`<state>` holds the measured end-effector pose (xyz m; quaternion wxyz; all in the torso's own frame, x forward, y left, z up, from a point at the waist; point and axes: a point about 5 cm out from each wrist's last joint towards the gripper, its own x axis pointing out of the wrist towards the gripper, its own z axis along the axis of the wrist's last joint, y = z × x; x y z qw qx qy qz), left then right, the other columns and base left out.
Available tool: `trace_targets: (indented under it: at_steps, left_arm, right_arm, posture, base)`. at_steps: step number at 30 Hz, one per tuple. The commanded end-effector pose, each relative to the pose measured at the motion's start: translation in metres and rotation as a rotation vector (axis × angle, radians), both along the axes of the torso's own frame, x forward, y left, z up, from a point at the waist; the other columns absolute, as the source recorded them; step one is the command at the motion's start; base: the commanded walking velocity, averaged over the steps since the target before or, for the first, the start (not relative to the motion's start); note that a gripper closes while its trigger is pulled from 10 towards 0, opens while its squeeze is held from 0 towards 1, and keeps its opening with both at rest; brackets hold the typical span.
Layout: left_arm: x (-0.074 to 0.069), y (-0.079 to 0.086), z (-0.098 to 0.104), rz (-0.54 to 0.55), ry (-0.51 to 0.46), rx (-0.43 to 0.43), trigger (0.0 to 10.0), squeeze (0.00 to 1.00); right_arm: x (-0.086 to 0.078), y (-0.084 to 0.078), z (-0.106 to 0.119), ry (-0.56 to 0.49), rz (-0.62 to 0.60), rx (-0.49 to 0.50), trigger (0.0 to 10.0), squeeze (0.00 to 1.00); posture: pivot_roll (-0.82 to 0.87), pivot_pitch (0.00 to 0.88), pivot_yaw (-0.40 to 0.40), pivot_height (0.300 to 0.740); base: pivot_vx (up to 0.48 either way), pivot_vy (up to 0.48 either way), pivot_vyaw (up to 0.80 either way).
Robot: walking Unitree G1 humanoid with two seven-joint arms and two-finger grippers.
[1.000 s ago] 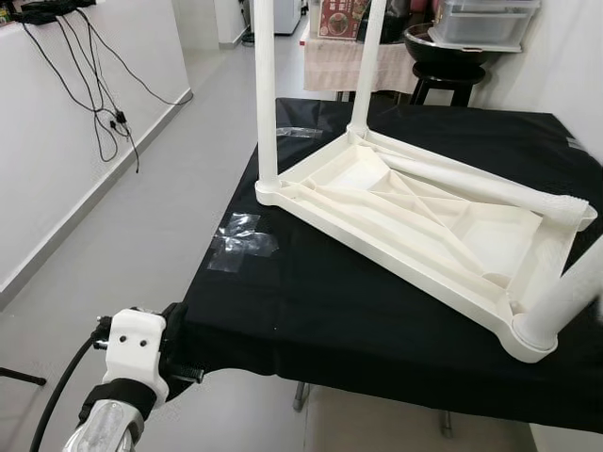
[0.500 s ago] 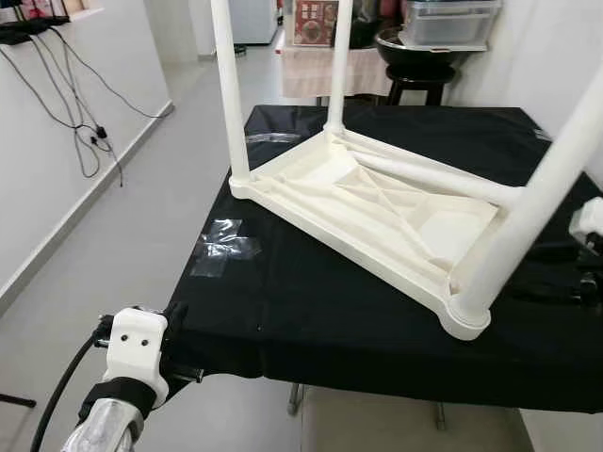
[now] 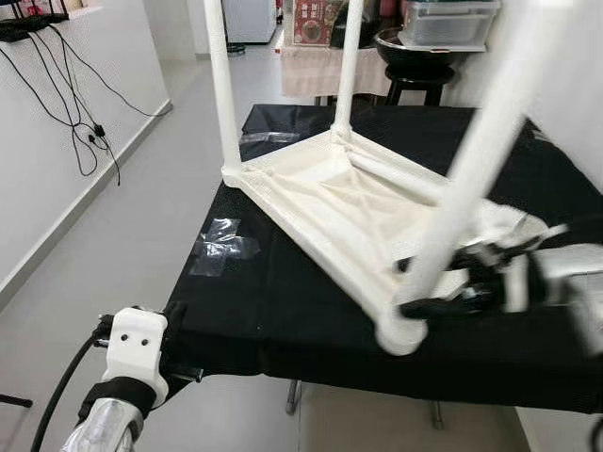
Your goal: Building children table
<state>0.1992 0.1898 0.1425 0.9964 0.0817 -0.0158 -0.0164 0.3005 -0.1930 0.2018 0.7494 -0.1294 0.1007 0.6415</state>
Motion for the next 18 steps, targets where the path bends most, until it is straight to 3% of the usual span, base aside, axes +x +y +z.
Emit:
trace_targets:
  at_steps: [1, 3, 5, 6, 7, 11, 13, 14, 16, 18]
  left_arm:
    - [0.000, 0.001, -0.002, -0.001, 0.019, 0.023, 10.0, 0.00]
    - [0.000, 0.001, -0.002, -0.001, 0.019, 0.023, 10.0, 0.00]
    - [0.001, -0.004, 0.001, -0.015, 0.008, 0.025, 10.0, 0.00]
    - [0.001, -0.004, 0.001, -0.015, 0.008, 0.025, 10.0, 0.00]
    - [0.002, -0.008, 0.003, -0.030, 0.003, 0.025, 10.0, 0.00]
    - [0.001, -0.011, 0.003, -0.040, 0.003, 0.025, 10.0, 0.00]
    - [0.001, -0.014, 0.003, -0.053, 0.004, 0.031, 10.0, 0.00]
    - [0.001, -0.014, 0.003, -0.053, 0.004, 0.031, 10.0, 0.00]
    - [0.001, -0.015, 0.003, -0.059, 0.004, 0.039, 10.0, 0.00]
    - [0.001, -0.016, 0.003, -0.060, 0.004, 0.042, 10.0, 0.00]
  right_arm:
    - [0.011, 0.041, -0.003, -0.077, -0.004, 0.004, 10.0, 0.00]
    - [0.011, 0.041, -0.003, -0.077, -0.004, 0.004, 10.0, 0.00]
    - [0.024, 0.090, -0.007, -0.132, -0.028, 0.039, 10.0, 0.00]
    - [0.024, 0.090, -0.007, -0.132, -0.028, 0.039, 10.0, 0.00]
    - [0.028, 0.117, -0.009, -0.158, -0.045, 0.053, 10.0, 0.00]
    - [0.030, 0.136, -0.009, -0.187, -0.068, 0.060, 10.0, 0.00]
    - [0.036, 0.161, -0.008, -0.208, -0.111, 0.079, 10.0, 0.00]
    - [0.036, 0.161, -0.008, -0.208, -0.111, 0.079, 10.0, 0.00]
    - [0.041, 0.180, -0.005, -0.236, -0.161, 0.092, 10.0, 0.00]
    - [0.042, 0.185, -0.005, -0.247, -0.178, 0.095, 10.0, 0.00]
  posture:
    - [-0.03, 0.092, -0.028, 0.740]
    - [-0.03, 0.092, -0.028, 0.740]
    - [-0.01, 0.089, -0.037, 0.740]
    - [-0.01, 0.089, -0.037, 0.740]
    - [-0.01, 0.088, -0.038, 0.740]
    - [0.00, 0.089, -0.041, 0.740]
    - [0.00, 0.090, -0.042, 0.740]
    - [0.00, 0.090, -0.042, 0.740]
    - [0.01, 0.091, -0.044, 0.740]
    - [0.01, 0.092, -0.044, 0.740]
  base:
    - [0.000, 0.000, 0.00]
    - [0.000, 0.000, 0.00]
    - [0.000, 0.000, 0.00]
    - [0.000, 0.000, 0.00]
    - [0.000, 0.000, 0.00]
    - [0.000, 0.000, 0.00]
    - [0.000, 0.000, 0.00]
    - [0.000, 0.000, 0.00]
    - [0.000, 0.000, 0.00]
    - [0.000, 0.000, 0.00]
